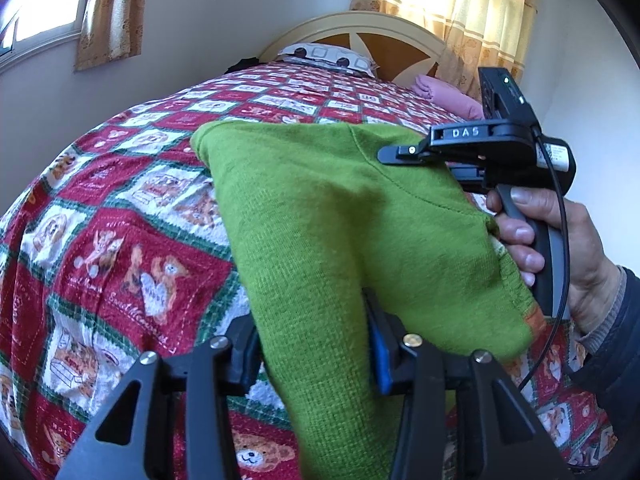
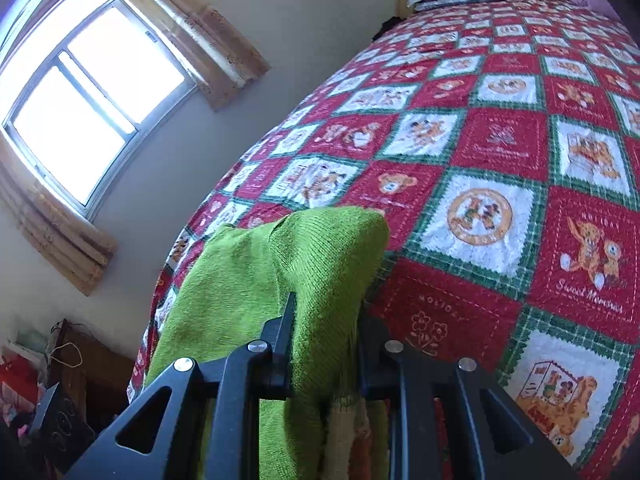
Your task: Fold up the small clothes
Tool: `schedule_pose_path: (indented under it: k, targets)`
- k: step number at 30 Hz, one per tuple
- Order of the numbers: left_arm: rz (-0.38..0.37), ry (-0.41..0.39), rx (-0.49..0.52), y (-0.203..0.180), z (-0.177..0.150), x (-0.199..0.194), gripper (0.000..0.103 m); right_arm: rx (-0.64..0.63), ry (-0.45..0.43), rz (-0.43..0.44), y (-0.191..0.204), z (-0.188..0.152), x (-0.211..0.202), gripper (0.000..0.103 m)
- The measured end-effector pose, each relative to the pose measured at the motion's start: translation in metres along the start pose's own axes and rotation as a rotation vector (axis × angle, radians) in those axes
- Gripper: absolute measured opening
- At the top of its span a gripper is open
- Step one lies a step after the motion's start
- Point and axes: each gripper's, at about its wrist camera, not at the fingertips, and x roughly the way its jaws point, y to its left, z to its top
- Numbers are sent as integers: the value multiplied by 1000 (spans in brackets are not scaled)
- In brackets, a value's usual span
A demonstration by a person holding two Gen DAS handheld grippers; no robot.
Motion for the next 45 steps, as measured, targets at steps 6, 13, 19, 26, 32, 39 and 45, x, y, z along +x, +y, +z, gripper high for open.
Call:
schedule_pose_path:
  k: [6,13,19,26,32,39,45]
  targets:
    - [16,-13,-13,1,-3,0,55,-8,18,-42,-7,-6,11,23]
    - [55,-23,-16,2,-6,-1,71,-14,30,-60,-11,-5,18,25]
    - [77,-22,-24,3,-8,-1,77,-29,32,-77,-10,-5,17,30]
    - [122,-77,-5,5,4,-25,86,12,-50,-78,-7,-19,-42,45]
    - [210,-176,-8,16,27,-29,101,-61,2,28,22,-69,-96,45]
    - [251,-92,2,15,44,12,101,-80,71,-18,23,-98,-76,12]
    - [251,-49,43,8,39,23,103,-134,61,-116,23,-102,-93,10]
